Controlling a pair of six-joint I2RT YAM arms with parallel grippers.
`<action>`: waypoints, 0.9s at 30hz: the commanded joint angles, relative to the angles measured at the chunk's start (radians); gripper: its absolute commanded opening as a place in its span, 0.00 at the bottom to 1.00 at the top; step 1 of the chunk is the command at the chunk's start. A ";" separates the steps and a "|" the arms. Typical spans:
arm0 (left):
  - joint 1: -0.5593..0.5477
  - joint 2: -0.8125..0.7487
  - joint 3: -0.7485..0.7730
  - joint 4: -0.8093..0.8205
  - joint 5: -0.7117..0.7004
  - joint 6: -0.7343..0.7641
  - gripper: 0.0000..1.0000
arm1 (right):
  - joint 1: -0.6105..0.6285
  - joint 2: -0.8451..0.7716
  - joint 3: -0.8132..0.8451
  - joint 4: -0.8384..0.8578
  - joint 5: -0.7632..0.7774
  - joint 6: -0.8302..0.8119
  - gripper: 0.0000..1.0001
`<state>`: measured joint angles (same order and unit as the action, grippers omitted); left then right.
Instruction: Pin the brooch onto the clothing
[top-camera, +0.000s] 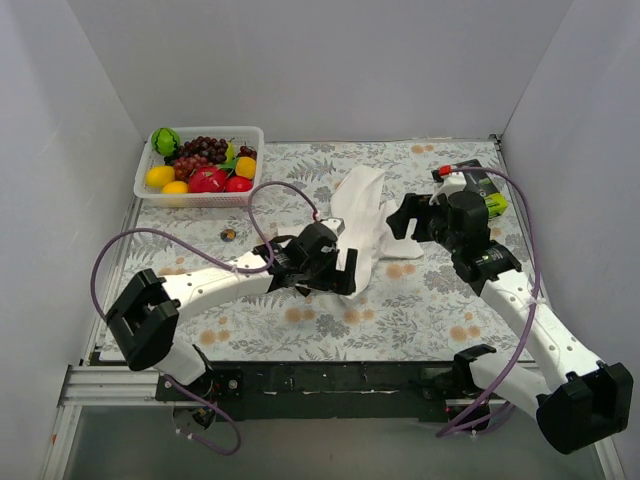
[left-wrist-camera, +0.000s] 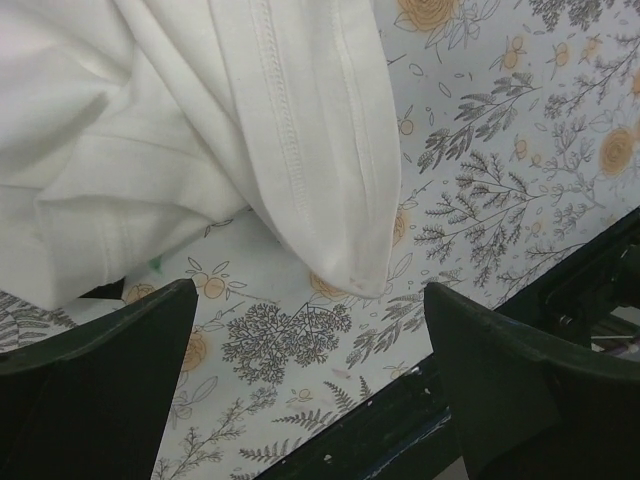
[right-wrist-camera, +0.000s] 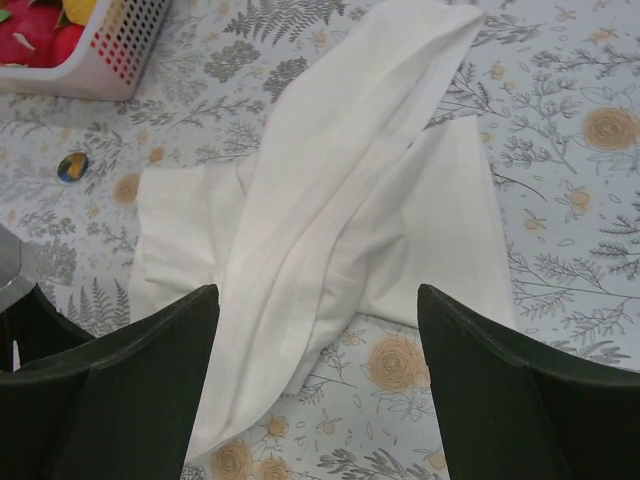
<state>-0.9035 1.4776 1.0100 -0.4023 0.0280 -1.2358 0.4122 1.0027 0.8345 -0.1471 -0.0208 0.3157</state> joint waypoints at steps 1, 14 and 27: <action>-0.073 0.065 0.067 -0.050 -0.131 -0.045 0.96 | -0.059 -0.013 -0.029 0.000 -0.007 0.006 0.86; -0.123 0.182 0.125 -0.026 -0.132 -0.057 0.74 | -0.115 0.004 -0.058 0.001 -0.062 -0.003 0.86; -0.124 0.222 0.148 0.011 -0.126 -0.030 0.07 | -0.141 0.103 -0.054 0.041 -0.111 -0.003 0.87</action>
<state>-1.0233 1.7115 1.1366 -0.4080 -0.0910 -1.2781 0.2821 1.0737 0.7704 -0.1574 -0.0982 0.3141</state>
